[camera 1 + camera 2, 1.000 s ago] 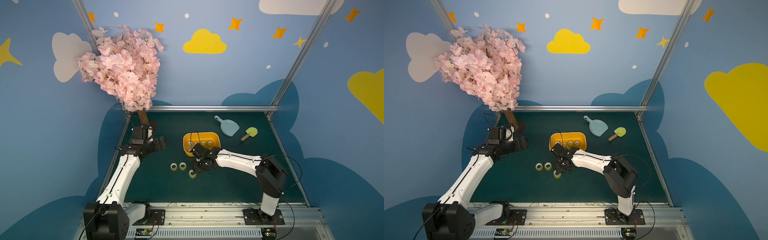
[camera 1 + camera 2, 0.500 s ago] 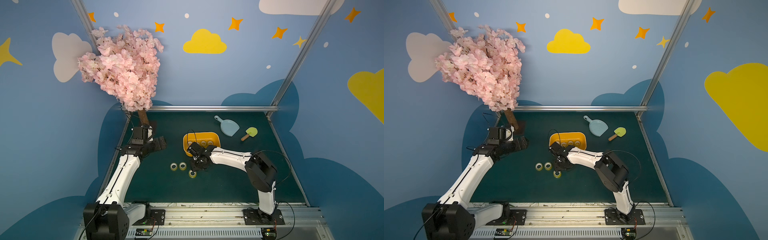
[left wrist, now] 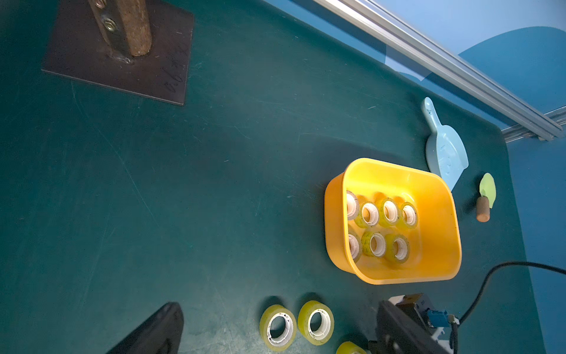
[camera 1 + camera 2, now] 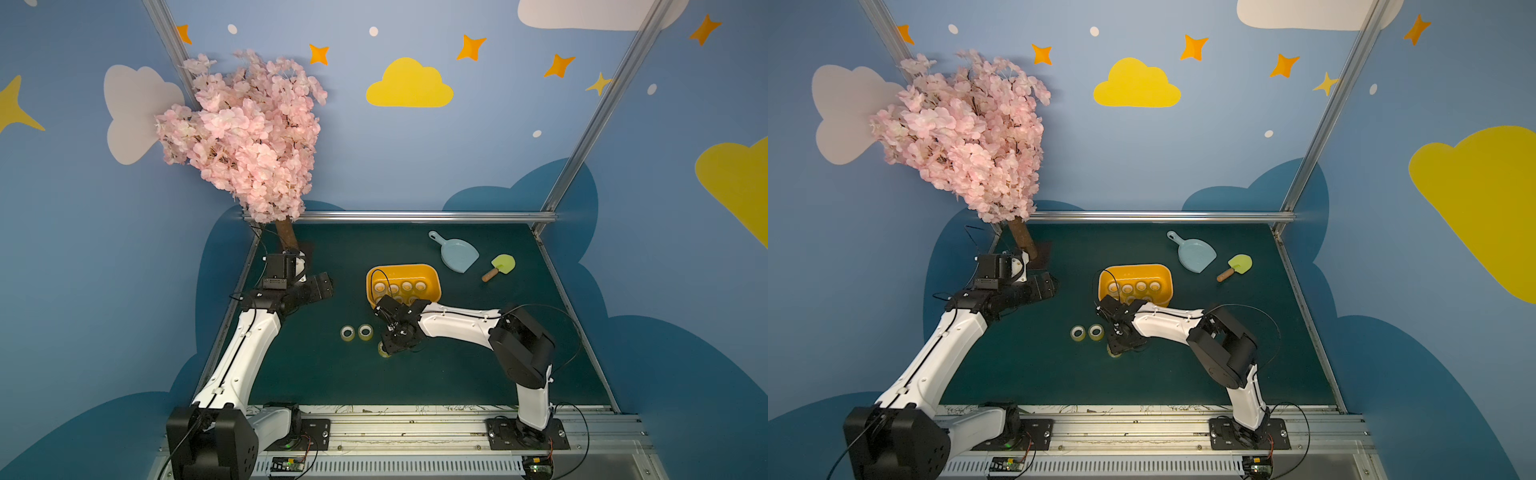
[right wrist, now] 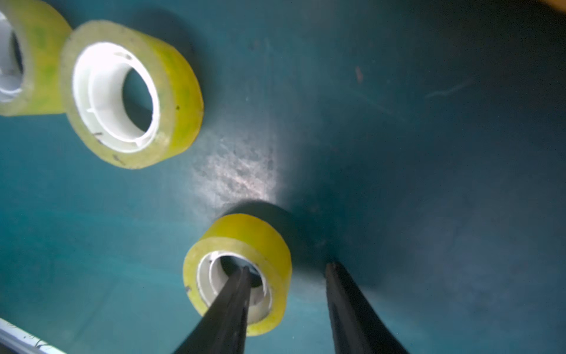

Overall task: Put the transparent tape into the storage box
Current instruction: Pick up the tape at the center of the board, then place the tape in the storage box.

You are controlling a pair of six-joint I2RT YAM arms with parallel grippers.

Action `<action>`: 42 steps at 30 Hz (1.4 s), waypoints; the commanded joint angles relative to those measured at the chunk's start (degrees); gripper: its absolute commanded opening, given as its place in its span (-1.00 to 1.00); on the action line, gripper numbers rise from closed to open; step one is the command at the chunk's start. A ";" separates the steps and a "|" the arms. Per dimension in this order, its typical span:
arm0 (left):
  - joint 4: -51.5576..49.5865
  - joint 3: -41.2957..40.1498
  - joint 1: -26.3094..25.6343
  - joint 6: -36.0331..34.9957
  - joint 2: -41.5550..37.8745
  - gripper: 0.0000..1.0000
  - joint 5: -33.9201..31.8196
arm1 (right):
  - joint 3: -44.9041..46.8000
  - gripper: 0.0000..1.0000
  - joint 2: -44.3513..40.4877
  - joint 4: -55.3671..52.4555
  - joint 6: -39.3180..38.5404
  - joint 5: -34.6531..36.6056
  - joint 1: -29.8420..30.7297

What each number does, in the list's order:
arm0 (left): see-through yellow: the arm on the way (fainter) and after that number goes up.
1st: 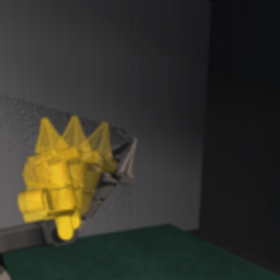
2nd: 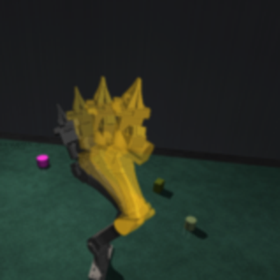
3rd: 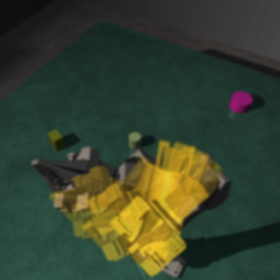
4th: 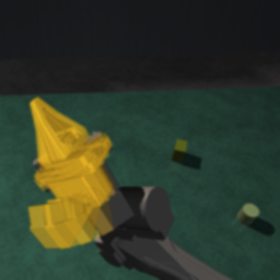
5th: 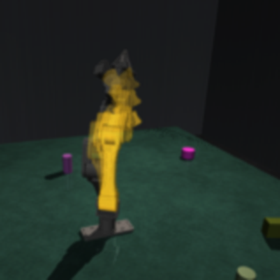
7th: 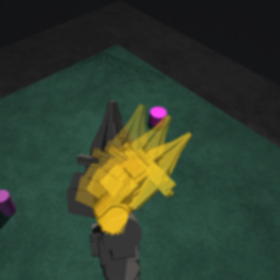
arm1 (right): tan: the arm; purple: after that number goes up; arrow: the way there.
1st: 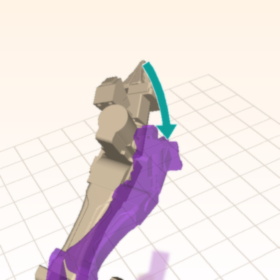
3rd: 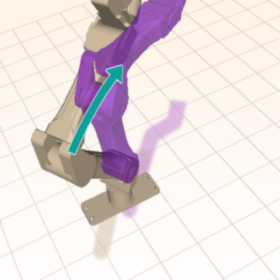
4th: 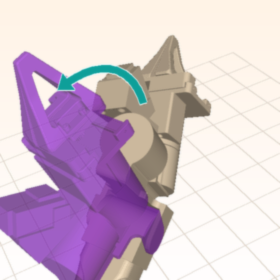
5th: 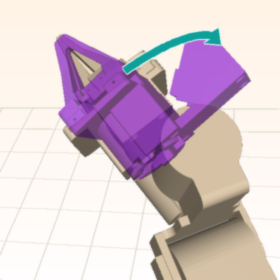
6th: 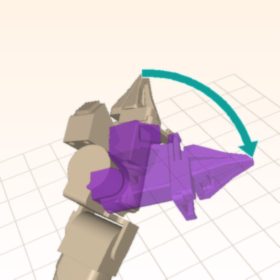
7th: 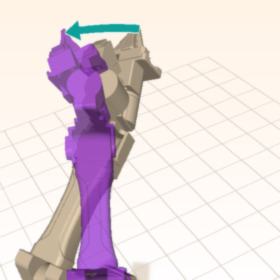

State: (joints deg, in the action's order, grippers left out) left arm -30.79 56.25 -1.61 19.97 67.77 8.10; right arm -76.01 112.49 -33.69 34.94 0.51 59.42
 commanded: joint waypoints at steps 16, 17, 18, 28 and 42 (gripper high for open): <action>0.20 -0.20 0.14 0.42 -1.30 1.00 0.86 | -9.25 -1.00 -11.63 -13.58 -9.65 7.13 -5.10; 0.20 -0.18 0.11 0.42 -1.24 1.00 0.95 | -10.22 -1.00 -11.60 -13.92 -10.71 6.77 -6.24; 0.20 -0.17 0.08 0.42 -1.21 1.00 1.03 | -11.29 -1.00 -11.28 -14.03 -11.61 6.21 -7.56; 0.29 -0.13 0.08 0.51 -0.89 1.00 1.73 | -27.44 -1.00 4.32 -18.08 -15.52 -2.37 -18.79; 0.38 -0.09 -0.18 0.66 -0.80 1.00 2.80 | -38.55 -0.92 18.82 -18.14 -13.24 -3.41 -24.58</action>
State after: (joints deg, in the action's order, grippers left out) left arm -30.76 56.25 -1.65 20.60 67.26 9.78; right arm -111.72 130.06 -50.68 20.82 -2.22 35.90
